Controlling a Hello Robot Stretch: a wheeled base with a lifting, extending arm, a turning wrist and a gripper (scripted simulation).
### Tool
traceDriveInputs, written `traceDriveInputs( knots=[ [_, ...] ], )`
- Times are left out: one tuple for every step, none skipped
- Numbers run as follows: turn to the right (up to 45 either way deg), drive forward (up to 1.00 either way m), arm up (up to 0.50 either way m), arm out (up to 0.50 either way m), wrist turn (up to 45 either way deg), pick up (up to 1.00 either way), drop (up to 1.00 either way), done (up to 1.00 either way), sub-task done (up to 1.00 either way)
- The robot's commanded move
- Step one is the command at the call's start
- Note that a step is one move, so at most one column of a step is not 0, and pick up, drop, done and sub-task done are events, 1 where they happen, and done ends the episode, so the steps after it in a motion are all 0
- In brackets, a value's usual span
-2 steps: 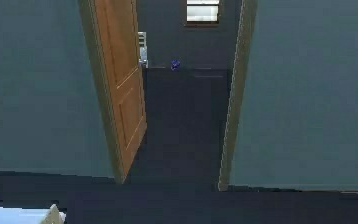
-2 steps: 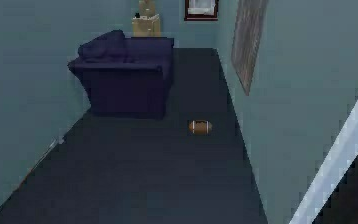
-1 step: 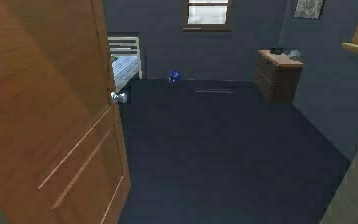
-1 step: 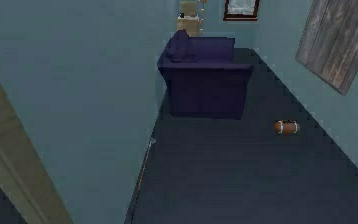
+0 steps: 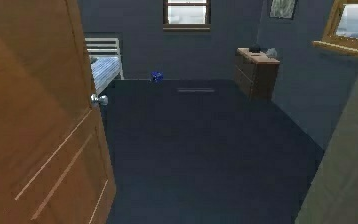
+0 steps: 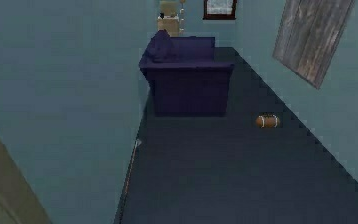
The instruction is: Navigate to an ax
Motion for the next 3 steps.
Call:
traceDriveInputs(
  knots=[
    [0.0,0.25,0.0,0.0,0.0,0.0,0.0,0.0,0.0],
    [-6.0,0.0,0.0,0.0,0.0,0.0,0.0,0.0,0.0],
    [0.0,1.0,0.0,0.0,0.0,0.0,0.0,0.0,0.0]
  ],
)
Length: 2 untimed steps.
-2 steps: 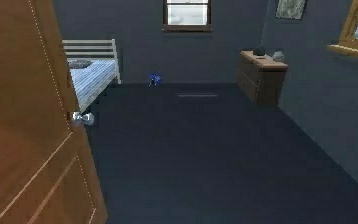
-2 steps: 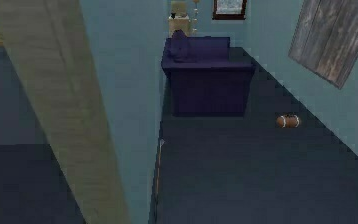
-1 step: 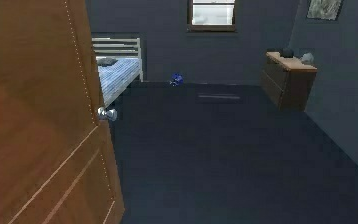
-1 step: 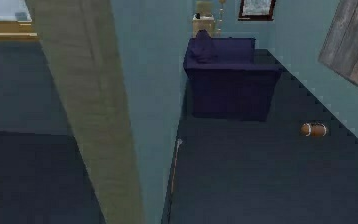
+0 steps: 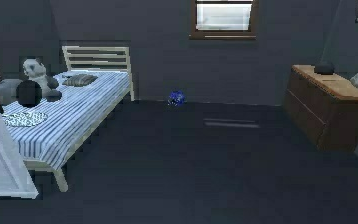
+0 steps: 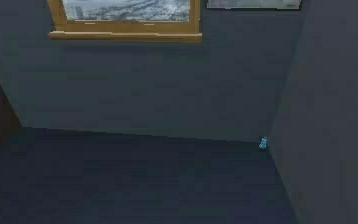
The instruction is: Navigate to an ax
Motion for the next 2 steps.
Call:
traceDriveInputs(
  knots=[
    [-6.0,0.0,0.0,0.0,0.0,0.0,0.0,0.0,0.0],
    [0.0,0.2,0.0,0.0,0.0,0.0,0.0,0.0,0.0]
  ],
)
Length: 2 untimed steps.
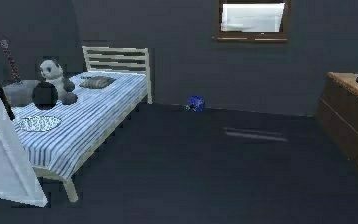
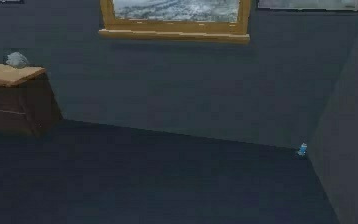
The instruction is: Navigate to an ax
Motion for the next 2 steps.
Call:
traceDriveInputs(
  knots=[
    [45.0,0.0,0.0,0.0,0.0,0.0,0.0,0.0,0.0],
    [45.0,0.0,0.0,0.0,0.0,0.0,0.0,0.0,0.0]
  ],
)
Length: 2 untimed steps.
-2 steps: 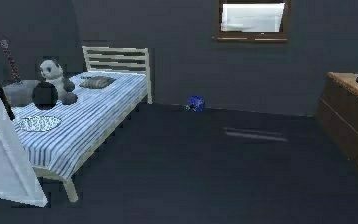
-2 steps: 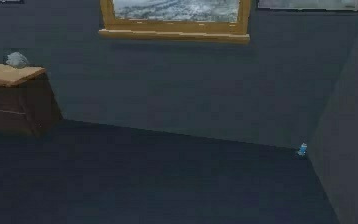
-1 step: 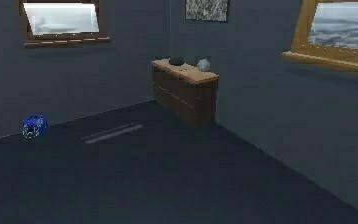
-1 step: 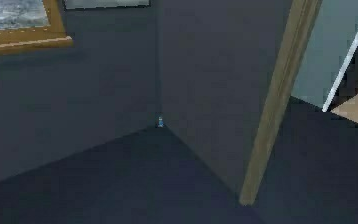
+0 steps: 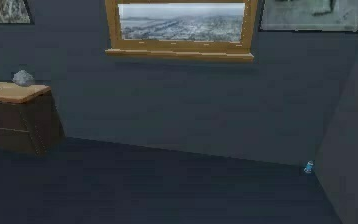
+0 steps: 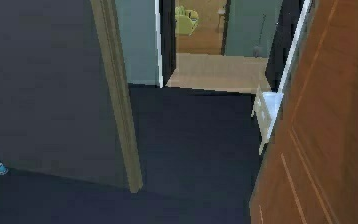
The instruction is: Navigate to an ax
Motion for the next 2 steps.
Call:
traceDriveInputs(
  knots=[
    [9.0,0.0,0.0,0.0,0.0,0.0,0.0,0.0,0.0],
    [0.0,0.05,0.0,0.0,0.0,0.0,0.0,0.0,0.0]
  ],
)
